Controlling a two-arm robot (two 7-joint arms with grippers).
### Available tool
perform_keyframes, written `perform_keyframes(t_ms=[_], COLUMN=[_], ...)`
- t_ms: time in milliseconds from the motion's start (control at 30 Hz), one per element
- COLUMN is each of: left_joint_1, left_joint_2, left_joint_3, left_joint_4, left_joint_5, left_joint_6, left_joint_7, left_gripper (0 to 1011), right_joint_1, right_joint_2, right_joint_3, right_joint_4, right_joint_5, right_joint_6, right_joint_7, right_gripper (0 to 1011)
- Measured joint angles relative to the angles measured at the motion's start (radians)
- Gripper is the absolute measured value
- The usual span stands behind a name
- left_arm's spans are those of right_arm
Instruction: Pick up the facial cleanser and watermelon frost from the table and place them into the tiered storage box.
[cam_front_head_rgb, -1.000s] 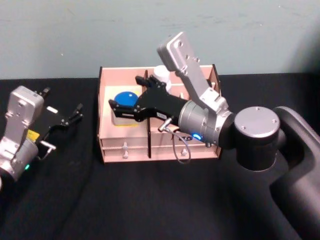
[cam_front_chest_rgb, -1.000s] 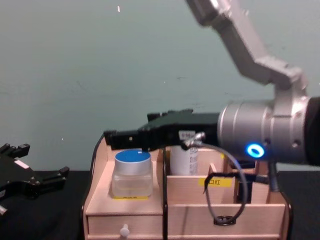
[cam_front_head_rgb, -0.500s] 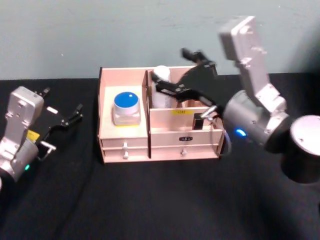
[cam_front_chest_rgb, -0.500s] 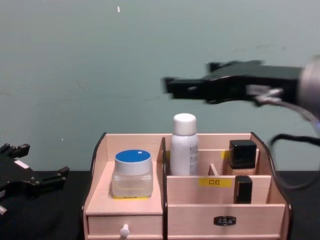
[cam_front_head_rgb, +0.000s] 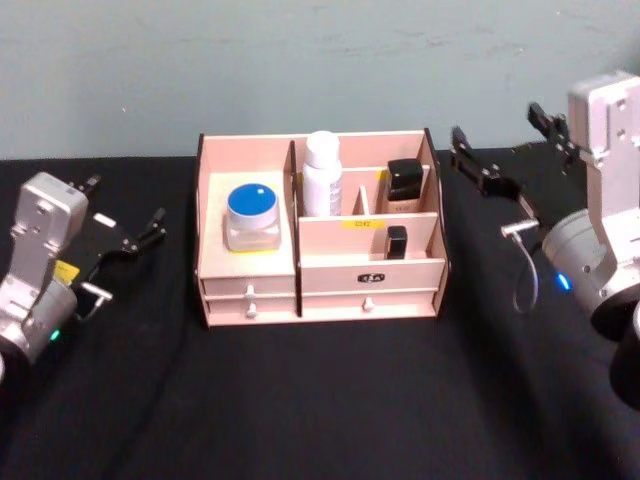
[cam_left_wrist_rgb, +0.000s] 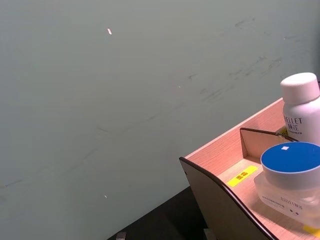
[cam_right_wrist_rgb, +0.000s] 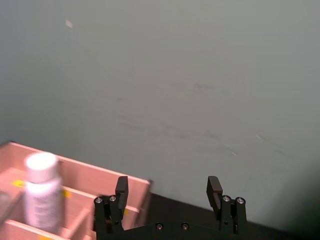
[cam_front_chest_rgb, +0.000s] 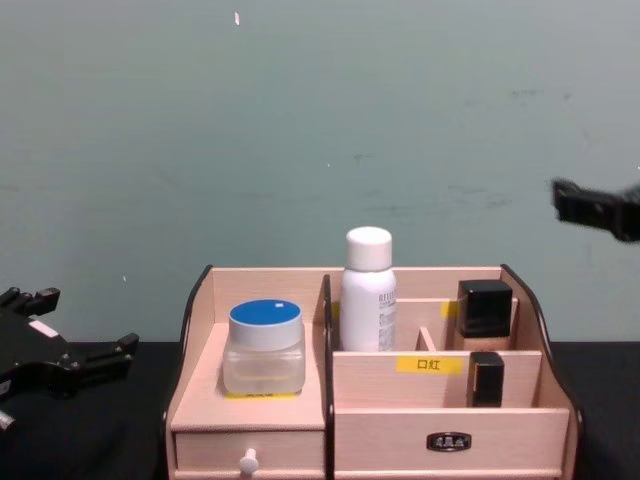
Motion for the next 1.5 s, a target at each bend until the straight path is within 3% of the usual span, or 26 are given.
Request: perform_keyframes(t_ms=[167,533,1500], left_joint_1=[0.0,0.0,0.0], left_joint_2=[0.0,0.0,0.0], left_joint_3=[0.0,0.0,0.0], left_joint_4=[0.0,0.0,0.0], left_joint_5=[0.0,0.0,0.0], left_joint_6=[0.0,0.0,0.0], left_joint_7=[0.0,0.0,0.0], left_gripper=[1001,1001,1001], right_joint_1=[-0.014,-0.004,-0.006], right_joint_2=[-0.025,-0.052,-0.048], right_joint_3=[0.016,0.027,0.024], right_joint_4=[0.046,0.136,0.127], right_joint_5=[-0.037,-0.054,-0.055], right_joint_6=[-0.012,-0.007,-0.007], right_joint_7=[-0.041,-0.014,-0.019], right_gripper=[1000,1000,1000])
